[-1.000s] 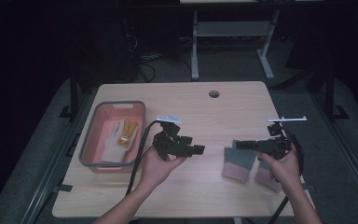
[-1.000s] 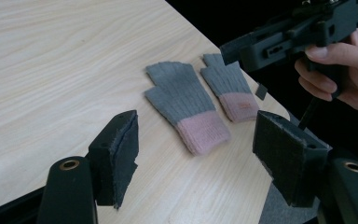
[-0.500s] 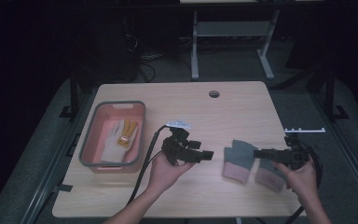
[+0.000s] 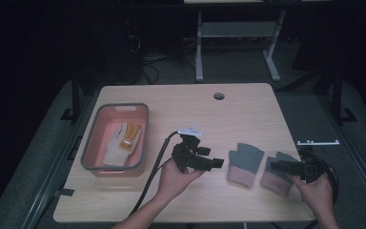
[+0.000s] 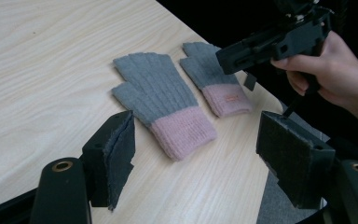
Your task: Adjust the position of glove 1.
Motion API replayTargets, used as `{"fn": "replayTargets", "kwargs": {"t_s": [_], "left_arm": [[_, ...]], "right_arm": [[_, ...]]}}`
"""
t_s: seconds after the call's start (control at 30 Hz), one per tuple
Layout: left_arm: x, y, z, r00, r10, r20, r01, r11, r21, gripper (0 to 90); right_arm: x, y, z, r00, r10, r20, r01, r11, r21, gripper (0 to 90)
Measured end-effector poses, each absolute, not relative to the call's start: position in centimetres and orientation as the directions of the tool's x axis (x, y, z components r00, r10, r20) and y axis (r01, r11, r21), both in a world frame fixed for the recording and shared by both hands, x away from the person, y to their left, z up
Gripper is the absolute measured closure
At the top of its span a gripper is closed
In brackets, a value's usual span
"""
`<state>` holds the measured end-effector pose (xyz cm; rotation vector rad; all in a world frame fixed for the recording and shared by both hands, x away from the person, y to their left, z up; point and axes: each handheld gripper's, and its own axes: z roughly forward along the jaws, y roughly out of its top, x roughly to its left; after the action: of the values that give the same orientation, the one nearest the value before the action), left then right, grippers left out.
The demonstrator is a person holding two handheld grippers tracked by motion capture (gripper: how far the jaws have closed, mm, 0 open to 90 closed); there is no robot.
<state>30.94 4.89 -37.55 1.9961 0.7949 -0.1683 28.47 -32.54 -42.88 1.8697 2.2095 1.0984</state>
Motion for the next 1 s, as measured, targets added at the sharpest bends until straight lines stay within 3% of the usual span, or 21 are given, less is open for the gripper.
{"fn": "replayTargets", "kwargs": {"t_s": [0.33, 0.7, 1.0], "left_arm": [[31.0, 4.9, -38.5, 0.772, 0.47, -0.428, 0.609, -0.351, 0.711, 28.2], [30.6, 4.6, -39.4, 0.77, 0.465, -0.438, 0.614, -0.351, 0.707, 28.2], [30.3, 4.5, -39.5, 0.776, 0.463, -0.428, 0.607, -0.363, 0.707, 28.2]], "right_arm": [[27.9, -32.7, -44.5, -0.237, 0.937, 0.255, 0.864, 0.083, 0.497, 55.3], [27.7, -31.3, -45.2, -0.272, 0.958, 0.091, 0.837, 0.189, 0.514, 63.7], [28.1, -30.7, -45.0, -0.267, 0.962, 0.057, 0.845, 0.205, 0.495, 75.2]]}}
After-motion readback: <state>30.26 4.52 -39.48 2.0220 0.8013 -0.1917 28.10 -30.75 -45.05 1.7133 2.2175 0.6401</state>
